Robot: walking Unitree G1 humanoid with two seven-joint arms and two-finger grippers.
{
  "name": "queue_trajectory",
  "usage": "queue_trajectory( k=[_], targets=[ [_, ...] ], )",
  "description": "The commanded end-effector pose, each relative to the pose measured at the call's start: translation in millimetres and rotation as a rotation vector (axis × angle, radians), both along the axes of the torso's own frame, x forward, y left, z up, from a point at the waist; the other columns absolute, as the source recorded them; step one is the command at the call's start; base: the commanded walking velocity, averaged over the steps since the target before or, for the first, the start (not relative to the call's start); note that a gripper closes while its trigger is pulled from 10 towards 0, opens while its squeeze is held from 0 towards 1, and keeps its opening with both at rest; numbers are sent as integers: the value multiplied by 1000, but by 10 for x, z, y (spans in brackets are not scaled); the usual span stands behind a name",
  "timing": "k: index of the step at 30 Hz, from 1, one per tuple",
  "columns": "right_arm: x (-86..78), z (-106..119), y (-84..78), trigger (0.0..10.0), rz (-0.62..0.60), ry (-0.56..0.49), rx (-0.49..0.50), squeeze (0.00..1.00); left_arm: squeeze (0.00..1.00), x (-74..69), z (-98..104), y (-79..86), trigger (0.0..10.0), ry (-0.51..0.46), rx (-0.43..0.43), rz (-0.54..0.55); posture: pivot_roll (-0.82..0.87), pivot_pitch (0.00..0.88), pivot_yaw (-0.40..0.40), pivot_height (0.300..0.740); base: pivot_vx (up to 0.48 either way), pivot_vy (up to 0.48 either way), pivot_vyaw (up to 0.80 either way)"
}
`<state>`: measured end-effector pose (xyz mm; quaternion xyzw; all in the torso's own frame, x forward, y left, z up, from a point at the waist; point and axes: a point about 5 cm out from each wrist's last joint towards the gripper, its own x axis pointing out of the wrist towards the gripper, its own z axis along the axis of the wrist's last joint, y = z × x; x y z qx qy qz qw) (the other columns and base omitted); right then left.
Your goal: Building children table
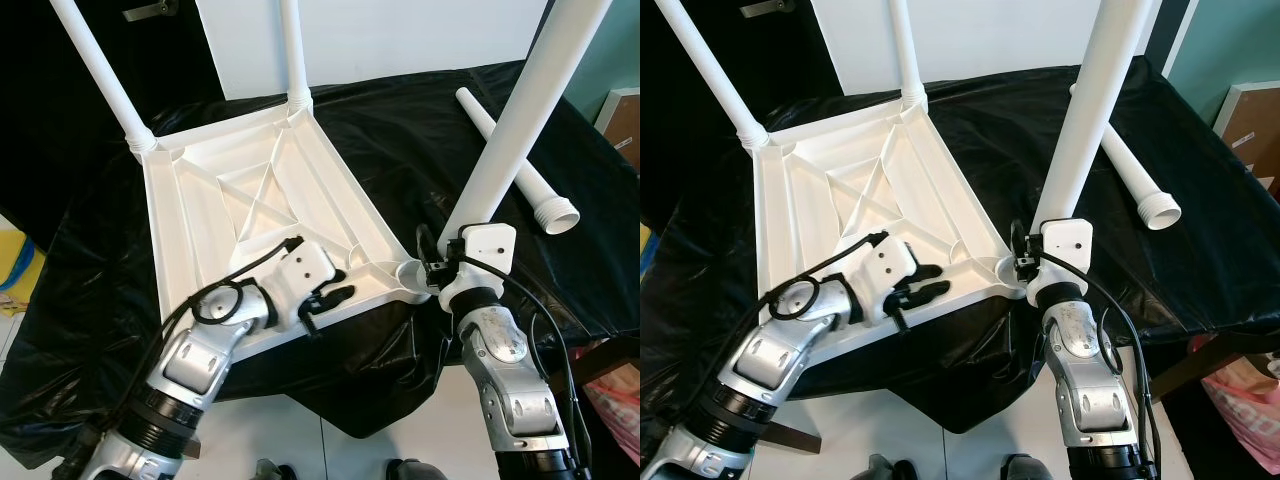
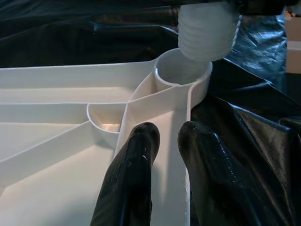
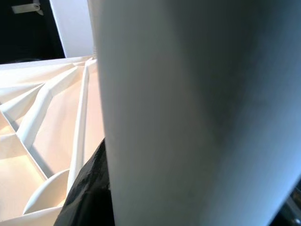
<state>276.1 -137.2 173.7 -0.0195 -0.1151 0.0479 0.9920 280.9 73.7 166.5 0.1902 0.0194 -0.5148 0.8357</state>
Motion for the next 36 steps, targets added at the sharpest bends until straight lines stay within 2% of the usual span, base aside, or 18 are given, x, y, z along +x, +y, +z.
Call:
queue_trajectory(
  k=[1,6,14,17,24,33,36],
  targets=[
    [32,-5,21,10000,25,-9,20,0,0,-34,-22,-23,10000,-4,-27,60,-128,134,59,740,0,0,0],
    [141,-102,-31,10000,9,33,86,0,0,-100,-14,-105,10000,-37,-67,104,-111,129,51,740,0,0,0],
    [216,-135,-5,10000,37,44,72,0,0,-152,27,-125,10000,-17,-117,109,-102,125,51,740,0,0,0],
    [237,-122,59,10000,82,30,30,0,0,-165,44,-132,10000,-15,-134,118,-99,122,48,740,0,0,0],
    [200,-167,162,10000,157,19,-21,0,0,-183,70,-138,10000,-22,-150,128,-95,118,44,740,0,0,0],
    [200,-167,162,10000,157,19,-21,0,0,-183,70,-138,10000,-22,-150,128,-95,118,44,740,0,0,0],
    [153,-243,128,10000,157,31,-52,0,0,-189,80,-138,10000,-24,-155,126,-102,111,47,740,0,0,0]
  ],
)
